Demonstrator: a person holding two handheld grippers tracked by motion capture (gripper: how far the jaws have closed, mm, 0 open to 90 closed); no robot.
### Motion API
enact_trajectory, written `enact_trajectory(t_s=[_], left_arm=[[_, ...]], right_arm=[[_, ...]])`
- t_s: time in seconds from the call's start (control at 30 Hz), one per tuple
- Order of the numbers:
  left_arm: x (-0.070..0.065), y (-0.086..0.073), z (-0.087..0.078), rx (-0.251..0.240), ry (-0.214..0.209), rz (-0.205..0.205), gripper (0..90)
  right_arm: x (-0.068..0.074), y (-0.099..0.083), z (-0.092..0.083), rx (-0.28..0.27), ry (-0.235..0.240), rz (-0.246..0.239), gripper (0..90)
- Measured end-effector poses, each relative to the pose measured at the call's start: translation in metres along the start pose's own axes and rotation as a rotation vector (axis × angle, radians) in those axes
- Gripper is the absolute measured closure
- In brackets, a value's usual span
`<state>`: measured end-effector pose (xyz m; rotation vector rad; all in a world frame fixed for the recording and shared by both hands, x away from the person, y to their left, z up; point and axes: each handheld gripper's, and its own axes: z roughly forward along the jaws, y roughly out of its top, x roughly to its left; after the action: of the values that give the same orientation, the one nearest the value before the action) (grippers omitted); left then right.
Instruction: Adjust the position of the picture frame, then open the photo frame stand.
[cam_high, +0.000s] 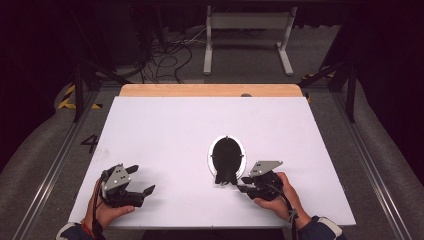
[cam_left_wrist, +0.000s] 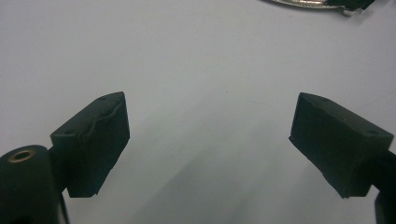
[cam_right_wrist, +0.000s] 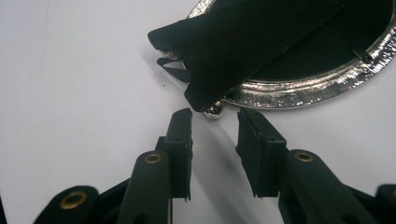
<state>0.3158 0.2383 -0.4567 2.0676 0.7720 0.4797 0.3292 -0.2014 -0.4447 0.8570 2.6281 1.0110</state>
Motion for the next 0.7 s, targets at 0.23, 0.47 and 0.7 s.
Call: enact_trajectory(t_s=[0.23,0.47,0.7], left_arm=[[0.001,0.0,0.005,0.013,0.0,-0.003,12.3],[-0.002,0.003,0.008,0.018,-0.013,0.008,12.4],[-0.004,0.003,0.01,0.03,-0.029,0.023,12.7]], right_arm=[[0.002,0.002,0.007,0.019,0.003,-0.008,65.3],[0.004,0.006,0.009,0.037,-0.029,-0.014,66.5],[0.007,0.006,0.009,0.034,-0.032,-0.016,71.5]])
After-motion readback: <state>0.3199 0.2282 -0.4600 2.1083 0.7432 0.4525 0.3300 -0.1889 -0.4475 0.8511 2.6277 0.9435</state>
